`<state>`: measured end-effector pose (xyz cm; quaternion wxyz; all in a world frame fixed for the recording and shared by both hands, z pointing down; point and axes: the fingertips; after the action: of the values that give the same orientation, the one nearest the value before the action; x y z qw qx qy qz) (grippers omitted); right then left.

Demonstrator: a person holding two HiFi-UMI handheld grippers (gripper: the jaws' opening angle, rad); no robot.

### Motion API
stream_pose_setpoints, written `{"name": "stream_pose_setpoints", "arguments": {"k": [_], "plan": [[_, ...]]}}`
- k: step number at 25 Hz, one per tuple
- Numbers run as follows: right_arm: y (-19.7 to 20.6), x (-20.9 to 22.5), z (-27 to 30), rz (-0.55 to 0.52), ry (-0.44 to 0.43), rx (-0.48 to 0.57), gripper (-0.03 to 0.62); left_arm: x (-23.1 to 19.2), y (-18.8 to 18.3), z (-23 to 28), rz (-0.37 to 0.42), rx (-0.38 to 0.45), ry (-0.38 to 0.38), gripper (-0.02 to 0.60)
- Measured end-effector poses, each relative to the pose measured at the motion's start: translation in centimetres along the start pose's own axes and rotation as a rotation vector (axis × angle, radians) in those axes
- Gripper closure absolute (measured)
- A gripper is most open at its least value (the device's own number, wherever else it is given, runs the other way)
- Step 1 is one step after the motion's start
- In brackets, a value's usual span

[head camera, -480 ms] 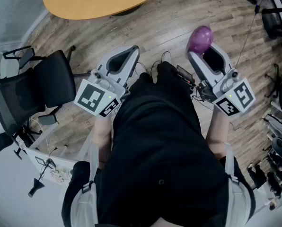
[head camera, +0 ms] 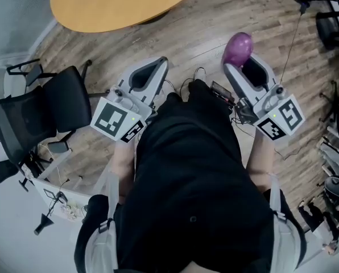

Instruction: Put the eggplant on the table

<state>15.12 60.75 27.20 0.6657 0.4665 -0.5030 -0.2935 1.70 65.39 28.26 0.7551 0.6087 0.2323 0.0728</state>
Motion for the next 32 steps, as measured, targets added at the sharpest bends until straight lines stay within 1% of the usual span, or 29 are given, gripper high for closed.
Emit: {"name": "stream_pose_setpoints", "arguments": {"k": [3,9,12,16,21,26,28,30,32], "plan": [[-1.8,3.8,-1.2,0.012,0.001,0.011,0.398,0.8,-0.8,4.0,0.001,-0.011,-0.011,0.569],[-3.8,9.3,-4.1,0.033,0.014,0.033,0.396,1.7,-1.8,10.3,0.012,-0.009,-0.021,0.569],[-4.3,11.7,-5.5,0.029,0.027,0.032,0.396,2.3,-2.4,13.2,0.023,0.002,-0.012,0.569],[-4.8,13.8,-7.4,0.049,0.034,0.055,0.396,2.4,-2.5,16.3,0.055,-0.005,-0.022,0.569],[-5.7,16.4,-10.0,0.060,0.051,0.045,0.396,3.6,-3.5,19.6,0.061,-0.004,-0.031,0.569],[-5.8,18.3,-9.7,0.074,0.078,0.037,0.396,3.2,-2.4,21.6,0.046,-0.047,-0.015,0.569],[-5.8,19.0,-9.2,0.092,0.085,0.041,0.396,2.8,-2.0,22.4,0.065,-0.066,-0.012,0.569],[-5.9,20.0,-8.8,0.102,0.095,0.048,0.396,2.5,-1.6,23.5,0.103,-0.082,-0.006,0.569],[-6.3,21.0,-8.1,0.095,0.107,0.054,0.396,1.8,-1.4,24.9,0.112,-0.085,0.010,0.569]]}}
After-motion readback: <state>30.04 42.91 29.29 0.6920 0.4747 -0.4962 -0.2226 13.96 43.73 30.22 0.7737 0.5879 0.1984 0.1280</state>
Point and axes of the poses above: the fingertips, and each gripper's own axes: z forward along the fingers, x to its right, y out of its underside, and after that the axes turned 4 degrees about -y, right-handed
